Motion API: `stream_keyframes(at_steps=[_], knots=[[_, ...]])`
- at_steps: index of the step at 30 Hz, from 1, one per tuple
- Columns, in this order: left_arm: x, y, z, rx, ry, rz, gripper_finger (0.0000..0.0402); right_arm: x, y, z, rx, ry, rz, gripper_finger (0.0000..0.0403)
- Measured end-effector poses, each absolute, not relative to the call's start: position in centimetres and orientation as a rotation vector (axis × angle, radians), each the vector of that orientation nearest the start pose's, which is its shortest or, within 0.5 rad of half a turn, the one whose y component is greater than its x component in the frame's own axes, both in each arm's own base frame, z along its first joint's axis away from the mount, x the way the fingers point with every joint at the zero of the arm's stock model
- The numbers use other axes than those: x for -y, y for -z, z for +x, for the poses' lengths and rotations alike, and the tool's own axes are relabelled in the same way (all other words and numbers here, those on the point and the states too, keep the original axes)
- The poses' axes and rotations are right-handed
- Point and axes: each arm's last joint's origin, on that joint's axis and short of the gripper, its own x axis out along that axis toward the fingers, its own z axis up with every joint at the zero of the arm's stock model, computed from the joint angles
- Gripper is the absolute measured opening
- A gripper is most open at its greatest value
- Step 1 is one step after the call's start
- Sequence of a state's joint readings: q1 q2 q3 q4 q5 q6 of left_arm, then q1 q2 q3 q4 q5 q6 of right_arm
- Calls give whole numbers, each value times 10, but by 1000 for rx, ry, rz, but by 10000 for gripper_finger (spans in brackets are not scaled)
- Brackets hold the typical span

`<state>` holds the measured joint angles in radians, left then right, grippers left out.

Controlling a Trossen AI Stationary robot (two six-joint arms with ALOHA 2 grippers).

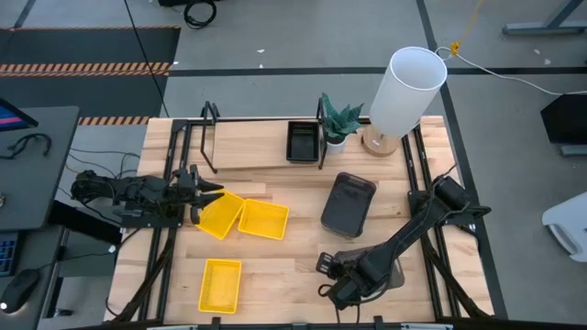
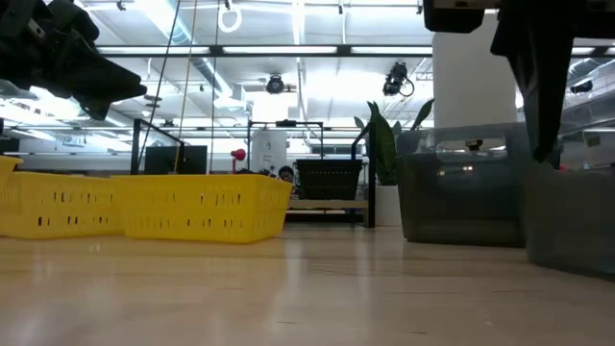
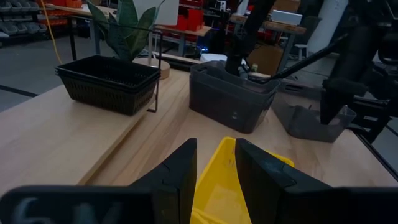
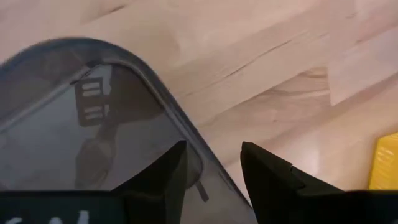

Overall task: Stack baskets on shelf by color
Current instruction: Stack the right transparent black bin on the left transparent black bin

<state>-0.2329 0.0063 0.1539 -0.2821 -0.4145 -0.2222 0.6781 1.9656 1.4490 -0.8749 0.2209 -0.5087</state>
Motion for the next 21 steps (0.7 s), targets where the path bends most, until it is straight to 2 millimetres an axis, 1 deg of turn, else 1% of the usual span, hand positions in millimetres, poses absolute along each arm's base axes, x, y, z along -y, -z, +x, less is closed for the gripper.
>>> stream_keyframes(at_steps=[4,8,11,16,17,21], knots=[[8,-188,83,-107,-194,-179,117,-235,-187,301,-1149,-712,-1029,138],[8,-188,83,-106,-195,-179,117,-235,-186,302,-1149,-713,-1029,113],[8,-188,83,-107,-194,-179,117,-235,-186,302,-1148,-712,-1027,83],[8,-188,83,-107,-195,-179,117,-233,-186,303,-1161,-688,-998,18],[8,-188,83,-107,-194,-179,117,-233,-186,303,-1160,-688,-997,10],[8,-188,83,-106,-194,-179,117,-233,-186,303,-1161,-683,-992,15]])
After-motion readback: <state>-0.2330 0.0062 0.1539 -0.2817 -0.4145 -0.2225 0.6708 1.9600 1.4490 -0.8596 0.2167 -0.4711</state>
